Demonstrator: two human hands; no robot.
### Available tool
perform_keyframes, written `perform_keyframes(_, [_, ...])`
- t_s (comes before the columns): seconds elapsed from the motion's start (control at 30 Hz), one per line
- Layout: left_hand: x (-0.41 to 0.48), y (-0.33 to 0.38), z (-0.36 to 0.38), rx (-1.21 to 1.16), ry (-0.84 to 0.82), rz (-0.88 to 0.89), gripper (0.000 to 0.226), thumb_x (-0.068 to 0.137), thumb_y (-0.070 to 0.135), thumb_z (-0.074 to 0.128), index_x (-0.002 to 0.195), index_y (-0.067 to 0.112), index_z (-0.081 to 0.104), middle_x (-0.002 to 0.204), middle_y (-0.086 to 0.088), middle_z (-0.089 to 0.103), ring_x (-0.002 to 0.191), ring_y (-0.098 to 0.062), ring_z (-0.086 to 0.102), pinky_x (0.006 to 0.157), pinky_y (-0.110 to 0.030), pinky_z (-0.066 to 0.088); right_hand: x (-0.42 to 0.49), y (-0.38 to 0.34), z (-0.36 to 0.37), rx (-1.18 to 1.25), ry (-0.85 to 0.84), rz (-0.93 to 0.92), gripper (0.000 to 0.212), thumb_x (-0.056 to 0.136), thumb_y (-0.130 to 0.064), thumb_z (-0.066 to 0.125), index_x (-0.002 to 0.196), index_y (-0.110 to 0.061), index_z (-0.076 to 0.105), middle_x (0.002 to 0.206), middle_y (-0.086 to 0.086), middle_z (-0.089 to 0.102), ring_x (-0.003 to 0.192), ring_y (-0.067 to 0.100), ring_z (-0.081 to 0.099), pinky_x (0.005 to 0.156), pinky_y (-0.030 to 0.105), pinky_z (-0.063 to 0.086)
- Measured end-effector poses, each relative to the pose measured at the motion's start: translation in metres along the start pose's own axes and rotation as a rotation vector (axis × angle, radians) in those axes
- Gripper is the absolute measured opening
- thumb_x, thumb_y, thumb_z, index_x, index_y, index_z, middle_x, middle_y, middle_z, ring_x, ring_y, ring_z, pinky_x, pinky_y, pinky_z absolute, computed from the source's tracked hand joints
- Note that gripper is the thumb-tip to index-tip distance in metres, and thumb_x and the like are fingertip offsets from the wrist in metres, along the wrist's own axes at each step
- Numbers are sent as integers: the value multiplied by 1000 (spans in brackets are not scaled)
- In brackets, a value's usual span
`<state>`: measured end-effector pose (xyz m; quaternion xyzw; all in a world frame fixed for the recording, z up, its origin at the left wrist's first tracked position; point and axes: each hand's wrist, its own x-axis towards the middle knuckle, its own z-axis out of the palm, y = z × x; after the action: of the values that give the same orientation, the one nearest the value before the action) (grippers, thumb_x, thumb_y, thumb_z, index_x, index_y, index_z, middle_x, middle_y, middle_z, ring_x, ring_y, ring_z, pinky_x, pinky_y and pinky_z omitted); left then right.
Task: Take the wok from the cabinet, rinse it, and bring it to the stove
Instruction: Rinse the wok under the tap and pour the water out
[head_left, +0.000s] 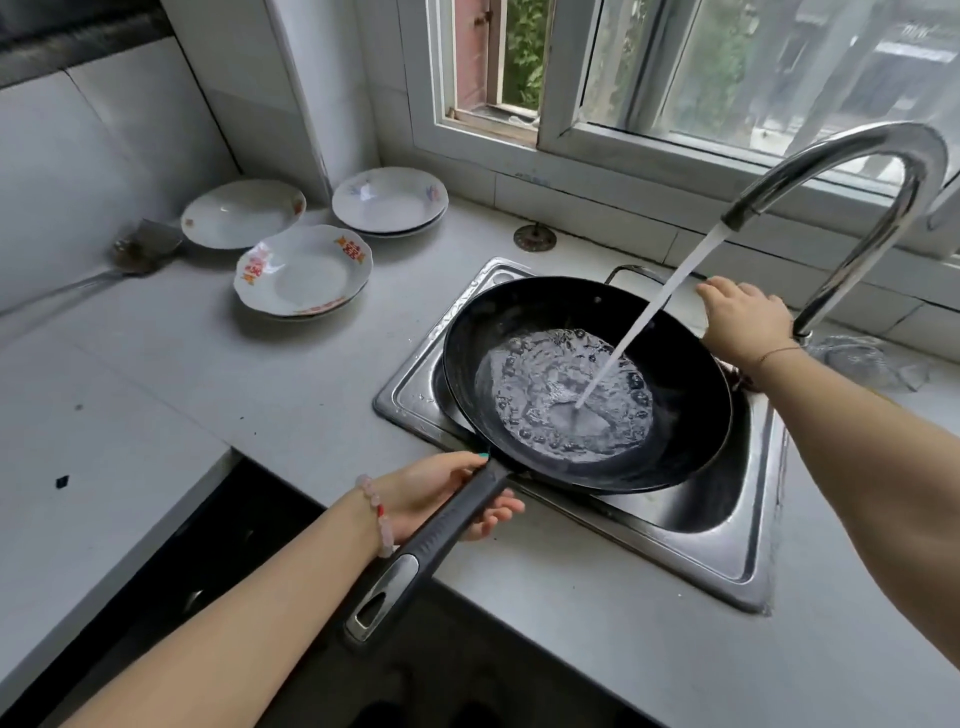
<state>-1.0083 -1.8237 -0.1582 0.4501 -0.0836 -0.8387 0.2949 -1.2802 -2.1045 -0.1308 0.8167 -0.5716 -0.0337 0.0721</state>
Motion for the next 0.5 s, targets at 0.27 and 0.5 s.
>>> perform_keyframes(0.27, [-4,0,-4,17,-53,-23,59,96,37,35,87,-7,73,73,-10,68,63,-16,65,57,-22,56,-11,14,-6,-58,174,-42,41,90,-15,51,130,-13,50,137,5,50,115,31,53,90,43,41])
perform_keyframes(0.5, [-7,-4,-7,-28,-81,19,48,95,34,41,103,-9,60,89,-16,67,72,-20,66,64,-28,57,-22,22,-18,-82,65,19,50,91,-21,49,140,-14,39,148,2,39,130,27,41,102,45,36])
